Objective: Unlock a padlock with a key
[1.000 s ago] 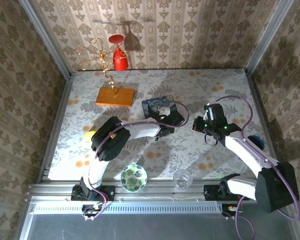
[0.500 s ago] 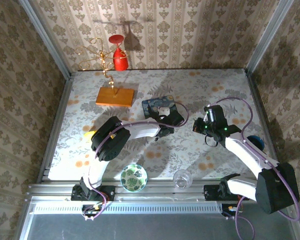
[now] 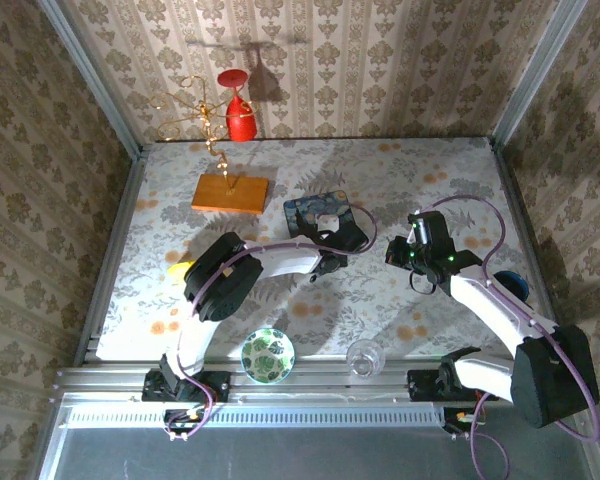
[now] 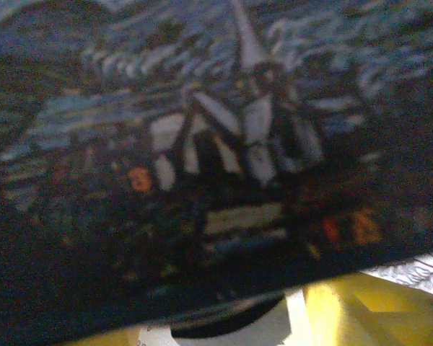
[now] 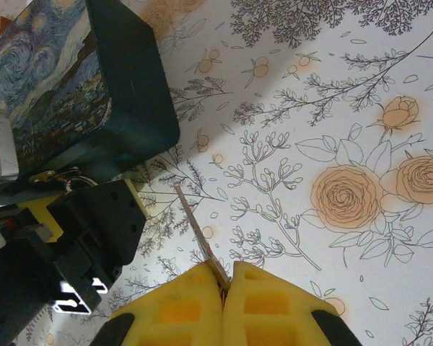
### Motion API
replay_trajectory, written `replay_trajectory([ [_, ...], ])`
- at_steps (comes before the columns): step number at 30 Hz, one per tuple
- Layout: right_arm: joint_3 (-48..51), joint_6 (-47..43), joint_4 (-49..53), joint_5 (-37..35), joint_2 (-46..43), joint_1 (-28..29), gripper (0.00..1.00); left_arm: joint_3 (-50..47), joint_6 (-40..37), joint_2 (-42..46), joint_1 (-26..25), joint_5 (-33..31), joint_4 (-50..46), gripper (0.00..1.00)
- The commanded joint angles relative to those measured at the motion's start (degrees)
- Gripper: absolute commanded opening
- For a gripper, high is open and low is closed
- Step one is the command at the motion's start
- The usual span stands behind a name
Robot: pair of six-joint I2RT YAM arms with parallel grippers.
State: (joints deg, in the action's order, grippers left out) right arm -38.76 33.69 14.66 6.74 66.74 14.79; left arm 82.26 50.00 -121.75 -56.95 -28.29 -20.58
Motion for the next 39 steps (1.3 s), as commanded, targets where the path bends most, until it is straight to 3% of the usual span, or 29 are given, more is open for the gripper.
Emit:
replay_trajectory([
  [1,0.88,0.85,-0.59,0.93,-0.89,0.25,0.0,2.3,2.11,-1.98,0.4,-3.47,-4.09,0.59],
  [9,1.66,1.1,-0.53,1.0,-1.52,0.25,0.0,2.23,1.78,-1.85,0.57,-3.09,-2.95,0.56],
  [11,1.91,1.16,-0.59,0.99,-1.77,0.25,0.0,1.66,1.62,-1.44,0.66,-2.76,-1.95,0.49],
  [15,2.17,1.36,-0.66,0.99,-2.01,0.24,0.0,0.73,1.59,-0.82,0.92,-1.19,-0.38,0.47],
  [19,2.55,1.55,-0.85,1.22,-1.96,0.25,0.0,-1.13,1.59,0.79,0.96,0.91,1.75,0.35],
  [22,4.09,2.11,-2.97,2.56,-1.86,0.25,0.0,-2.98,1.37,2.48,1.07,4.03,3.87,0.24],
  [26,8.27,3.41,-9.95,5.89,-1.24,0.27,0.0,-4.88,0.77,4.36,1.74,9.5,6.07,0.17],
  [35,15.39,3.66,-26.13,13.41,2.06,1.23,0.0,-6.85,1.57,7.61,2.95,20.47,7.89,0.18],
  [39,16.0,1.05,-30.47,14.9,4.42,4.22,0.0,-7.31,2.59,8.5,4.75,27.3,9.16,0.18],
])
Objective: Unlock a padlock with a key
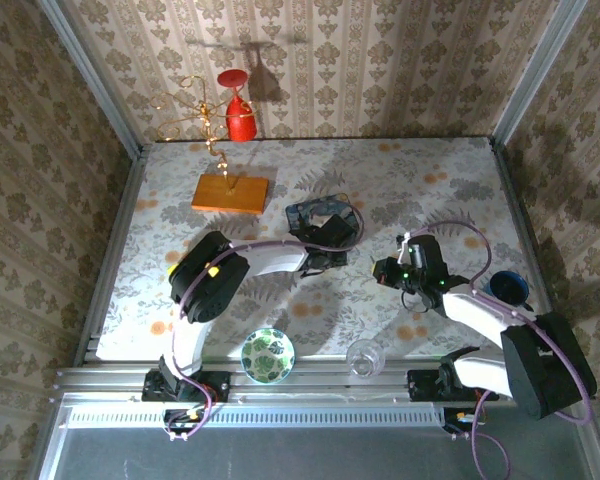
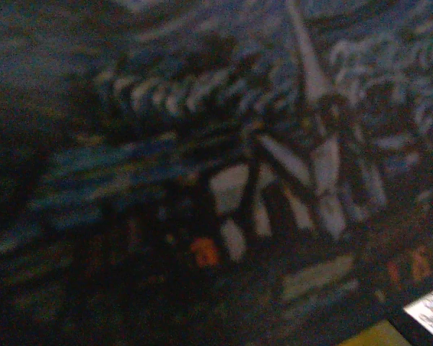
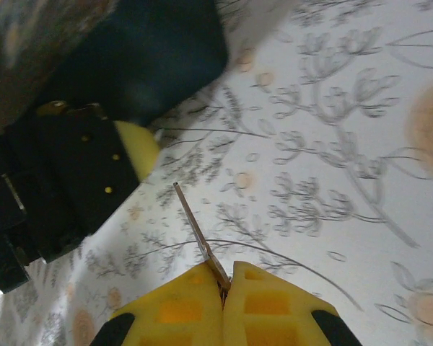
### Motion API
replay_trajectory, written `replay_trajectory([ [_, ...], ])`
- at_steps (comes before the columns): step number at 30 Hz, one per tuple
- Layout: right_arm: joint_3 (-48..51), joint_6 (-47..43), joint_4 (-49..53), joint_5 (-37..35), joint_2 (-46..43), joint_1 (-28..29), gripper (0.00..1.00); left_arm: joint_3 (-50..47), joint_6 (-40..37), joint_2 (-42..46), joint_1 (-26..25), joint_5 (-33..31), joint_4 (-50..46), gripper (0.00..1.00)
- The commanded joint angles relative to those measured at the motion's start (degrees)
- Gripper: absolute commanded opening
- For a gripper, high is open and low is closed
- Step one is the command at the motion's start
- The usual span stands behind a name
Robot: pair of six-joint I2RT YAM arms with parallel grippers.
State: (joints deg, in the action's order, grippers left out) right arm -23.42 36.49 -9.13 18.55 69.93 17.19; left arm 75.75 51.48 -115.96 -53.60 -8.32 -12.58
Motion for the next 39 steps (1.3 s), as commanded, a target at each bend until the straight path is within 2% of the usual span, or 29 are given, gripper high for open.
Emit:
replay_trajectory([
  [1,0.62,-2.47,-7.53,3.13,1.96,2.64,0.0,-1.19,1.68,2.99,1.87,8.46,1.79,0.18],
  [8,1.88,-2.45,-17.32,6.21,9.04,5.57,0.0,-2.96,4.2,4.65,3.1,10.87,4.18,0.18],
  [17,3.47,-0.98,-28.13,4.69,18.18,9.18,0.0,-3.93,5.68,4.89,4.08,14.29,6.36,0.19],
  [39,2.35,1.72,-32.69,-0.05,23.6,9.7,0.0,-6.74,8.46,5.79,4.65,16.8,11.47,0.19],
])
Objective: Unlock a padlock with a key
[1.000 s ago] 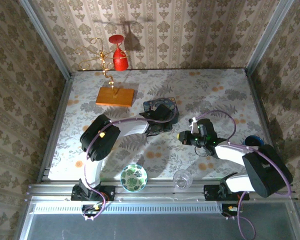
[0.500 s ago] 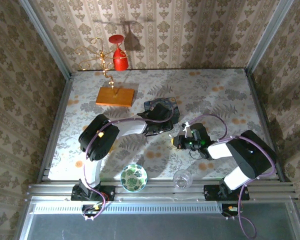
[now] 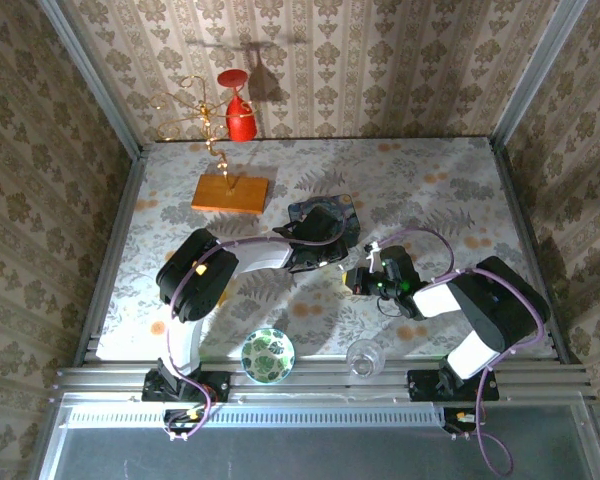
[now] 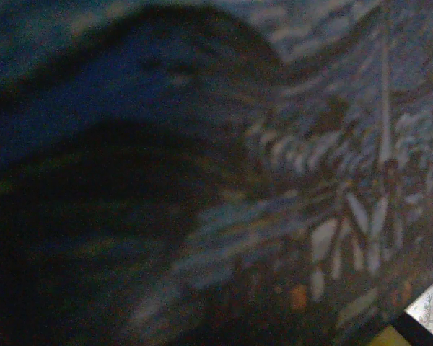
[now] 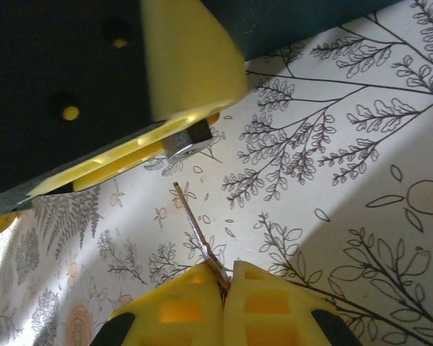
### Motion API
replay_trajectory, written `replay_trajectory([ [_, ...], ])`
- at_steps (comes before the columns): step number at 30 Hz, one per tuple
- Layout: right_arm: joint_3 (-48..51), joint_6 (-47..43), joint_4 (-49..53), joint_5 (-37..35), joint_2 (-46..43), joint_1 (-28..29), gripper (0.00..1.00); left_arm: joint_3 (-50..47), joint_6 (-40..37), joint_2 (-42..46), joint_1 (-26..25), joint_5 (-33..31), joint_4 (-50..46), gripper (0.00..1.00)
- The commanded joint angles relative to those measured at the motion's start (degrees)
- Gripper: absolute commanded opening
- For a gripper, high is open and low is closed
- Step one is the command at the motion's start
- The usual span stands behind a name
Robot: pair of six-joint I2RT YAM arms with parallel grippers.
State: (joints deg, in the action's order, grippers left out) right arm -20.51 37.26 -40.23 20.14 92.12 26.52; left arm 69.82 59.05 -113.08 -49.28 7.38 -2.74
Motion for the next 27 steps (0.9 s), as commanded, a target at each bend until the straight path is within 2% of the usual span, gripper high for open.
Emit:
replay_trajectory([
  [1,-0.67,1.13,-1.77,-1.66,1.84,0.37,0.0,-0.9,0.89,2.86,0.32,1.15,1.75,0.19],
  [15,-1.54,5.06,-8.09,-1.16,7.82,0.29,0.0,-1.71,0.98,3.39,0.32,1.41,2.68,0.19],
  [27,-1.07,9.21,-3.94,-1.39,6.12,0.28,0.0,-2.76,0.98,4.27,0.33,1.06,4.51,0.19],
])
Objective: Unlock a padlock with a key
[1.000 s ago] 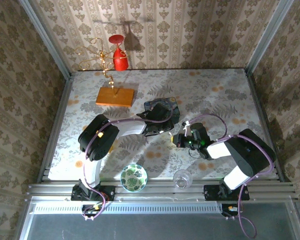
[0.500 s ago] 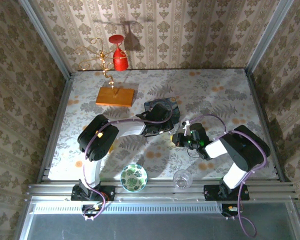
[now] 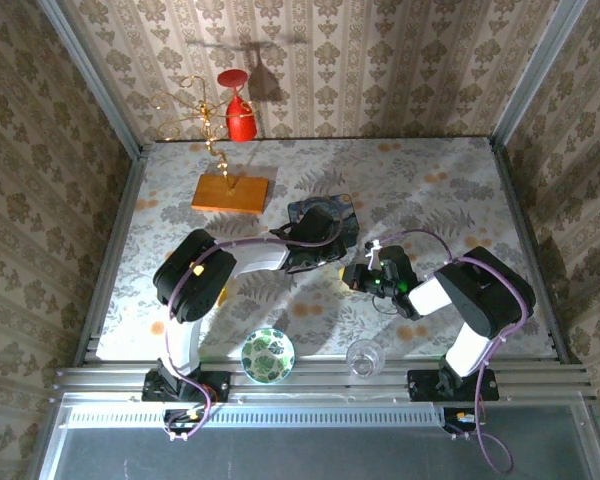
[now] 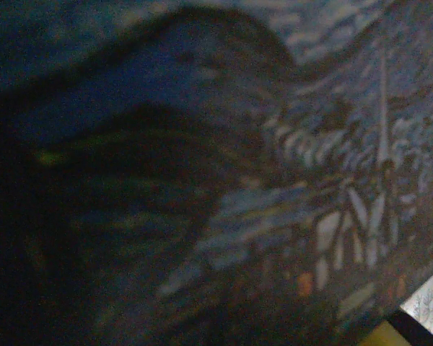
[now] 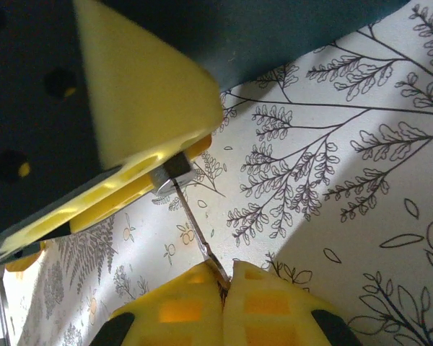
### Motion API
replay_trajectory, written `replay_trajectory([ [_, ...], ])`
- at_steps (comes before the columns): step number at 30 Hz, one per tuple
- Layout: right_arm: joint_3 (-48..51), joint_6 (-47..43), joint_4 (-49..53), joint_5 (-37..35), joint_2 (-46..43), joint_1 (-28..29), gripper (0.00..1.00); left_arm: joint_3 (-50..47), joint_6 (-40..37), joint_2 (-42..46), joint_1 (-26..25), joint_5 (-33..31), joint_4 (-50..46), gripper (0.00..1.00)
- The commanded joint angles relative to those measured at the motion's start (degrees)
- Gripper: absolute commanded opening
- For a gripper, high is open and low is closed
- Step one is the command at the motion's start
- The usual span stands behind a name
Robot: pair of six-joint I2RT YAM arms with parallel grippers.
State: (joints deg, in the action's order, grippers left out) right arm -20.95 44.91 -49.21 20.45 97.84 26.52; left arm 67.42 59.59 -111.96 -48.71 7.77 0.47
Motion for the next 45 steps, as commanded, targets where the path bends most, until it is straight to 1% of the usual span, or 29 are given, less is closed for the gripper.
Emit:
replay_trajectory([
  [1,-0.52,1.8,5.45,-1.91,0.13,0.29,0.0,-0.36,0.44,3.24,-0.25,0.64,1.42,0.19],
  [5,-0.71,2.2,7.61,-2.59,-0.78,0.2,0.0,-0.38,0.52,3.07,-0.22,0.83,1.59,0.19],
  [18,-1.73,4.85,7.99,-0.68,0.73,0.02,0.0,-0.36,0.62,3.39,-0.25,0.77,2.97,0.18],
  [27,-2.12,8.39,10.69,2.04,0.18,-0.55,0.0,-0.62,0.27,3.76,-0.24,0.86,3.24,0.18],
  [34,-1.64,11.12,10.65,4.66,-0.52,-1.12,0.0,-0.89,0.14,3.94,-0.27,0.74,3.47,0.18],
  [40,-1.3,10.34,9.59,5.57,-1.62,-1.36,0.0,-1.28,0.11,3.94,-0.29,0.84,3.63,0.18],
  [45,-0.16,8.94,9.7,4.92,-4.47,-1.73,0.0,-1.35,0.0,3.72,-0.33,1.06,3.31,0.18],
])
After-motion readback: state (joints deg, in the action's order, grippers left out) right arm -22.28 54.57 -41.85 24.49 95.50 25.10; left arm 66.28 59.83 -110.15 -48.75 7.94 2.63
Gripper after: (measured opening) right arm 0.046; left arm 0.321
